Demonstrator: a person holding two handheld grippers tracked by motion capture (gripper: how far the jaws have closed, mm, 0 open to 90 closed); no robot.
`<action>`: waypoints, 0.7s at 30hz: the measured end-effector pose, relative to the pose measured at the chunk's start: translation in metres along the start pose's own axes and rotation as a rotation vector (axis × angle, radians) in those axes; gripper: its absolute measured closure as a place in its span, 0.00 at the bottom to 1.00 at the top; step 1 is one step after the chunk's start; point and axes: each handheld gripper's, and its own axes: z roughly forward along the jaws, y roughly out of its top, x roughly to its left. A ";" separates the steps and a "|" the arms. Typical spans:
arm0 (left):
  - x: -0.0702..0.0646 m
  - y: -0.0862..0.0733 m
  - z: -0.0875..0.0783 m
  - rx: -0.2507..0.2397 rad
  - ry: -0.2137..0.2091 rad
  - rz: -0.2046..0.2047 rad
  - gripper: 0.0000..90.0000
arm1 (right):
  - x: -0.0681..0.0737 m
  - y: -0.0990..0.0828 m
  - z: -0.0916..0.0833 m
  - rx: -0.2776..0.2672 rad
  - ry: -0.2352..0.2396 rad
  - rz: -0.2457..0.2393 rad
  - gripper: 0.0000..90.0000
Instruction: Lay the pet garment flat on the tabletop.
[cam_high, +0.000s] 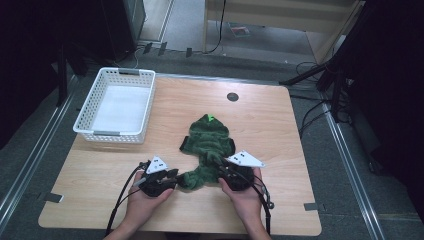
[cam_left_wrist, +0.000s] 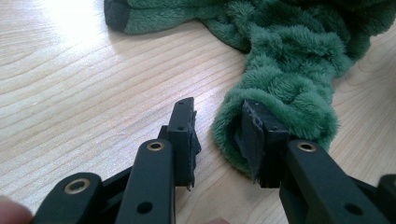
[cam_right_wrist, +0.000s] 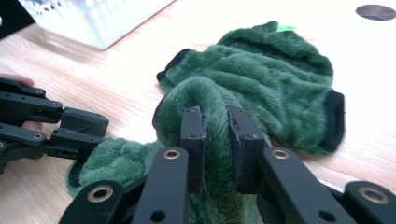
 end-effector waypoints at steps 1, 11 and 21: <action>0.000 0.000 0.000 0.000 -0.001 0.000 0.73 | -0.005 -0.002 -0.005 -0.014 -0.002 0.025 0.87; 0.000 0.000 0.000 0.000 -0.001 -0.002 0.73 | -0.020 -0.016 -0.020 -0.026 -0.021 0.105 0.85; 0.001 0.000 0.000 -0.004 -0.003 -0.003 0.73 | -0.038 -0.036 -0.041 -0.020 -0.041 0.177 0.81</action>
